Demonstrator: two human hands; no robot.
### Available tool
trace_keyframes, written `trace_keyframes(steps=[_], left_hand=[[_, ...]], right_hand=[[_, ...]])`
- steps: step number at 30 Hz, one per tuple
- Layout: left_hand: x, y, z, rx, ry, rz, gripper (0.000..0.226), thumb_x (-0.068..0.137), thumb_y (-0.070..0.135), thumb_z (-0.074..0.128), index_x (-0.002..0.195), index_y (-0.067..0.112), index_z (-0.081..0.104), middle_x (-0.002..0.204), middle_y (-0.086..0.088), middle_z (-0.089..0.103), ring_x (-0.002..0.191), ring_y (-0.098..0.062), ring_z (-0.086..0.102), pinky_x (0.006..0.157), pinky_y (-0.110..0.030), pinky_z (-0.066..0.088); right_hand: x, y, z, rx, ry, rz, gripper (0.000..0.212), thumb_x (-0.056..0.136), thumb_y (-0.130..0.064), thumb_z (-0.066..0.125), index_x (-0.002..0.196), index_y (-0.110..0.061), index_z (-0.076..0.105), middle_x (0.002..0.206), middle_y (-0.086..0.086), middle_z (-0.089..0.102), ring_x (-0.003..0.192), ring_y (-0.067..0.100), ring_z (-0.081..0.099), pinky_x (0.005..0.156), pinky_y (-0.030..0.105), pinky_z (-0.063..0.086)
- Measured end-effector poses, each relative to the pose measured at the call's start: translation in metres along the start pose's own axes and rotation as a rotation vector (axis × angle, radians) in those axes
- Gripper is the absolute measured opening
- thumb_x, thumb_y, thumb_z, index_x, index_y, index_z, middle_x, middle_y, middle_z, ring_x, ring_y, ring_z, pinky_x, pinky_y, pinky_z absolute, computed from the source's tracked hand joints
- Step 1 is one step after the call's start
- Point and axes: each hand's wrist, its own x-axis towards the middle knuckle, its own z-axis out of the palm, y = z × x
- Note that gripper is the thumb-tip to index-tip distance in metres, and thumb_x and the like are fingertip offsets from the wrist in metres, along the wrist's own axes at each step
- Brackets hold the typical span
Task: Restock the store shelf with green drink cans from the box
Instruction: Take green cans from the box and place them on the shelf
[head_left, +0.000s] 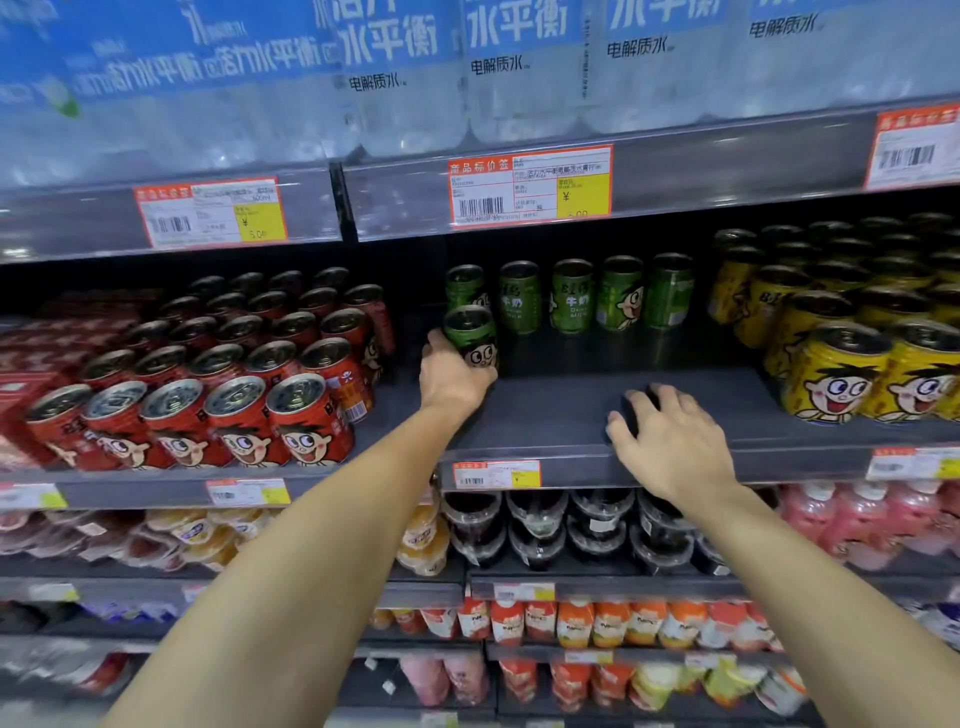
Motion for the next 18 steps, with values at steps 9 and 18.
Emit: trace_keyframes(steps=[9,18], left_hand=[[0.022,-0.010,0.007,-0.062,0.038,0.005,0.067,0.067,0.024,0.082,0.121,0.010,0.044,0.118,-0.012,0.060,0.109,-0.031,0.059,0.093,-0.036,0.050],[0.040,-0.003,0.003,0.070,-0.011,0.011,0.065,0.076,0.025,0.078,0.125,0.005,0.041,0.123,-0.015,0.058,0.112,-0.032,0.057,0.085,-0.029,0.045]], right_hand=[[0.003,-0.001,-0.001,0.006,-0.016,0.016,0.057,0.097,-0.052,0.035,0.143,-0.021,0.046,0.149,0.009,0.041,0.138,0.027,0.034,0.113,0.039,0.027],[0.003,0.000,0.001,-0.004,-0.012,0.013,0.058,0.097,-0.052,0.035,0.143,-0.020,0.046,0.148,0.008,0.042,0.138,0.027,0.035,0.113,0.039,0.028]])
